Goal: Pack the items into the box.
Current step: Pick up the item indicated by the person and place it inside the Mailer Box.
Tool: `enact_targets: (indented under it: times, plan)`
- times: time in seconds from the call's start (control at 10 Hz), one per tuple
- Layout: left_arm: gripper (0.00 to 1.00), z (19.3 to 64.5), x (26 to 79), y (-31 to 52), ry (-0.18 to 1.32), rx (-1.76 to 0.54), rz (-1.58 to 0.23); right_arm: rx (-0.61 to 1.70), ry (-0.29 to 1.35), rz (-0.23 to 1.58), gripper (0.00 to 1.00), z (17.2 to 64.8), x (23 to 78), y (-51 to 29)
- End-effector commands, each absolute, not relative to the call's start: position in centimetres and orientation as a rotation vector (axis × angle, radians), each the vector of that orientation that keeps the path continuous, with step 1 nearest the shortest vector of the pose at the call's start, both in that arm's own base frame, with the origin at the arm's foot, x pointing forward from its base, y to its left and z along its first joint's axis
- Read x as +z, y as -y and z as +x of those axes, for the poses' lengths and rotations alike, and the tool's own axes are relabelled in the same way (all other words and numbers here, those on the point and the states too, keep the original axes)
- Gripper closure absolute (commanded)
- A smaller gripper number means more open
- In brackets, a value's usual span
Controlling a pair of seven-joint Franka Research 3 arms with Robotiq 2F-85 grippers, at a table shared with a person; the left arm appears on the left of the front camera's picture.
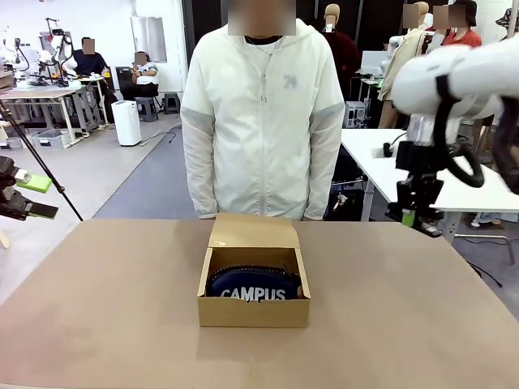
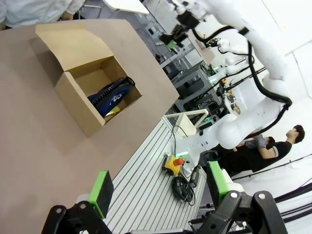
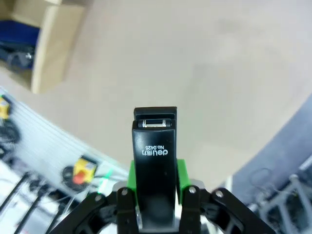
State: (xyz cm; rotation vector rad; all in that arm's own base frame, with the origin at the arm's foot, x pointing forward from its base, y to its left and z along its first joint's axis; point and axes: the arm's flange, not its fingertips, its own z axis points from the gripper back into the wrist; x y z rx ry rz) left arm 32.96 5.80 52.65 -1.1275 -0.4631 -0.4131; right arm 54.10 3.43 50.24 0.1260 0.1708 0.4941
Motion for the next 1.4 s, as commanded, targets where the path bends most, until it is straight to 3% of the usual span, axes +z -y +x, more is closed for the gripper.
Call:
enact_targets:
  times: [0.0,0.1,0.2,0.6,0.9,1.3]
  plan:
    - [0.00,32.8,52.7,-6.1,0.466,-0.435,-1.127,0.418,-0.101,0.144,1.00,49.5,50.3,-3.4]
    - [0.00,32.8,52.7,-6.1,0.466,-0.435,-1.127,0.321,-0.070,0.075,1.00,49.2,49.7,-2.4]
    - [0.00,32.8,52.7,-6.1,0.466,-0.435,-1.127,0.459,-0.148,0.139,1.00,51.5,51.8,-3.1]
    - [0.00,32.8,52.7,-6.1,0.466,-0.435,-1.127,0.428,-0.136,0.133,1.00,50.5,51.1,-3.1]
    - [0.00,32.8,52.7,-6.1,0.466,-0.435,-1.127,0.792,-0.040,-0.006,1.00,53.4,51.5,-14.4]
    - [0.00,32.8,52.7,-6.1,0.466,-0.435,-1.127,1.255,0.095,-0.103,1.00,52.6,51.3,-31.9]
